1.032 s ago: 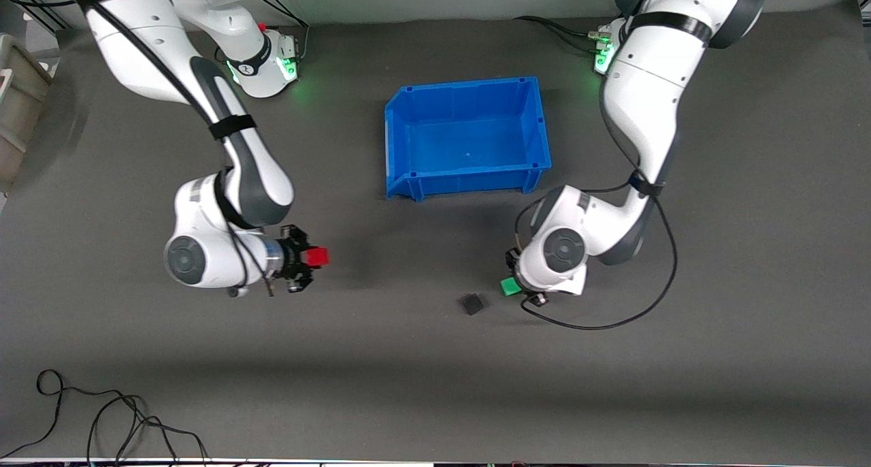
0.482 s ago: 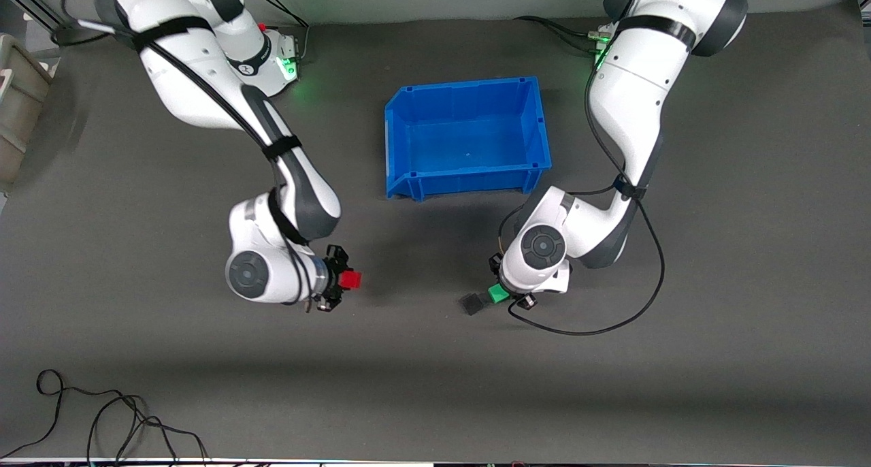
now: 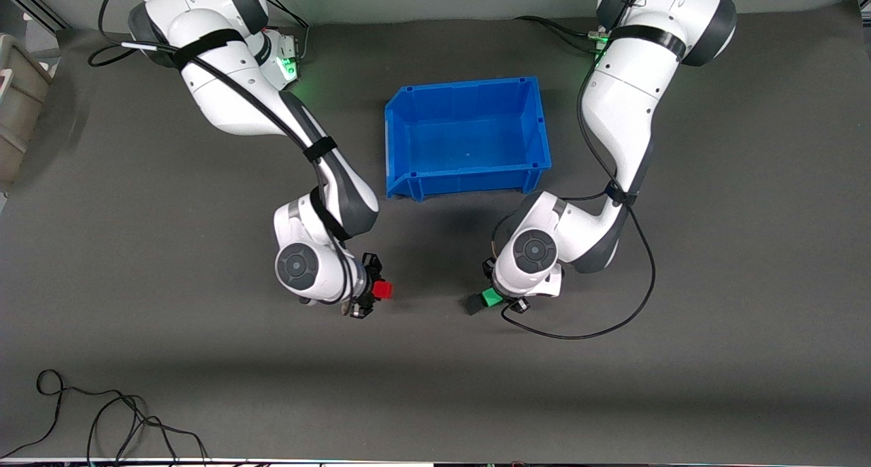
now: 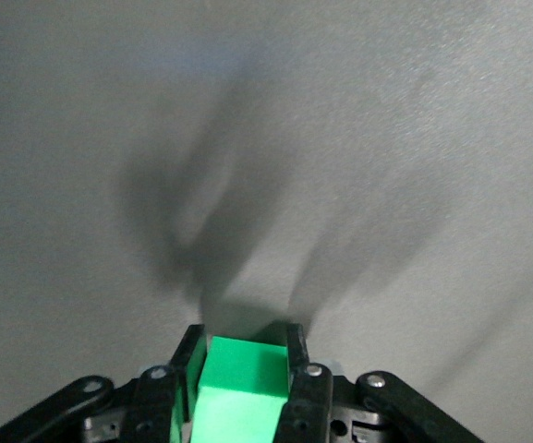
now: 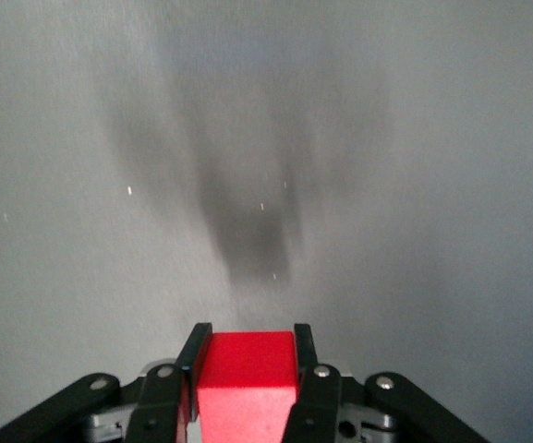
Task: Attach green and red cubes to black cube
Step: 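Press the red and green cubes against the black cube with both grippers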
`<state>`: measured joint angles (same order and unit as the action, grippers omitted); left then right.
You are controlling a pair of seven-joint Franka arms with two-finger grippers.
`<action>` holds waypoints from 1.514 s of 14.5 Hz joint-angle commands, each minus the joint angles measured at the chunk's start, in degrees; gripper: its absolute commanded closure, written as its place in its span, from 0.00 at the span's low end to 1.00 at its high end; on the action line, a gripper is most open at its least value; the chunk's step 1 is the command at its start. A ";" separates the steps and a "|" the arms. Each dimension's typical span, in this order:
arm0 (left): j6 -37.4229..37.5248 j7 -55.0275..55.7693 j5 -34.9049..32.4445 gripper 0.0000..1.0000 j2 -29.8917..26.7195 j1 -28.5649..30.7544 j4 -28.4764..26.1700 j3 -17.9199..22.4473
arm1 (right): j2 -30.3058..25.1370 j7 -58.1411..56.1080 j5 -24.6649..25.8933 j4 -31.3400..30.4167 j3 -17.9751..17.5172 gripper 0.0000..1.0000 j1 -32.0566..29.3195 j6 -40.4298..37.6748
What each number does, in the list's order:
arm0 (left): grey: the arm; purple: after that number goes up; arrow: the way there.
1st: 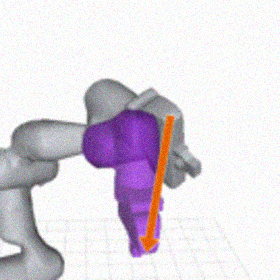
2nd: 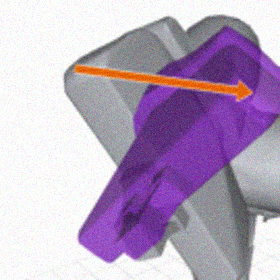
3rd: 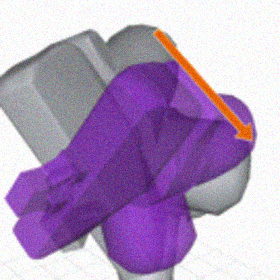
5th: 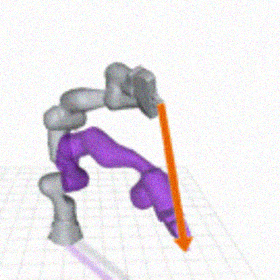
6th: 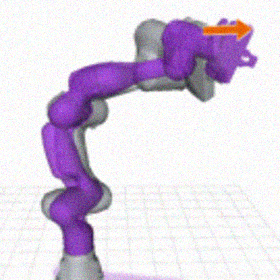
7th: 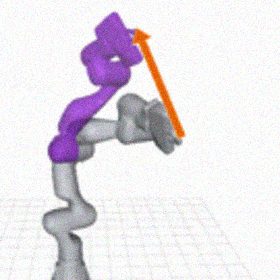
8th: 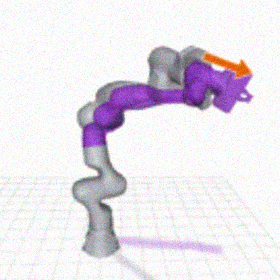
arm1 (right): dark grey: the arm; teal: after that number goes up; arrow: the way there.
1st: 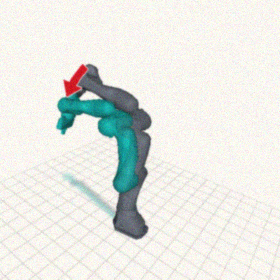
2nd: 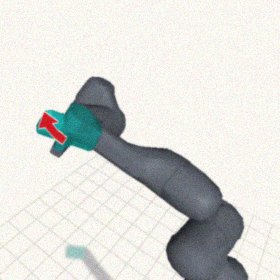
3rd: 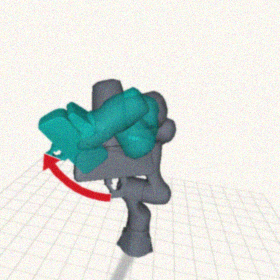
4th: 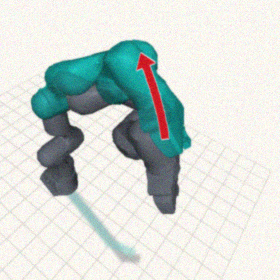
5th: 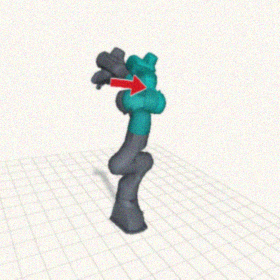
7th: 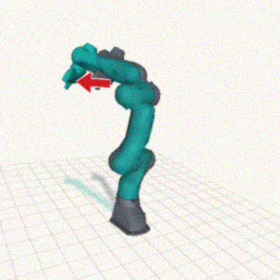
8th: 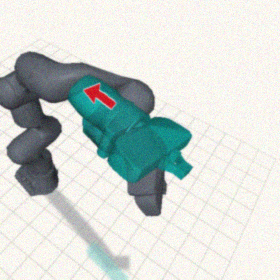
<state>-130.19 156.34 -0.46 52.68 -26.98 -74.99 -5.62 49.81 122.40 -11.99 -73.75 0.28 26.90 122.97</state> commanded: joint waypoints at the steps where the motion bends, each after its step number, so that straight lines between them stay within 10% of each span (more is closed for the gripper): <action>1: 0.46 5.99 -0.94 1.00 0.85 -1.94 1.86 0.88 | 2.22 1.53 2.75 2.83 0.34 1.00 2.53 2.61; 22: -7.18 -19.50 -2.97 1.00 0.06 -6.51 3.36 -0.97 | 4.86 7.16 8.83 4.85 0.86 1.00 9.23 5.53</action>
<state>-136.69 137.60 -3.64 52.74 -33.21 -72.36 -5.59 53.05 127.00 -4.24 -71.78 0.96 35.08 128.28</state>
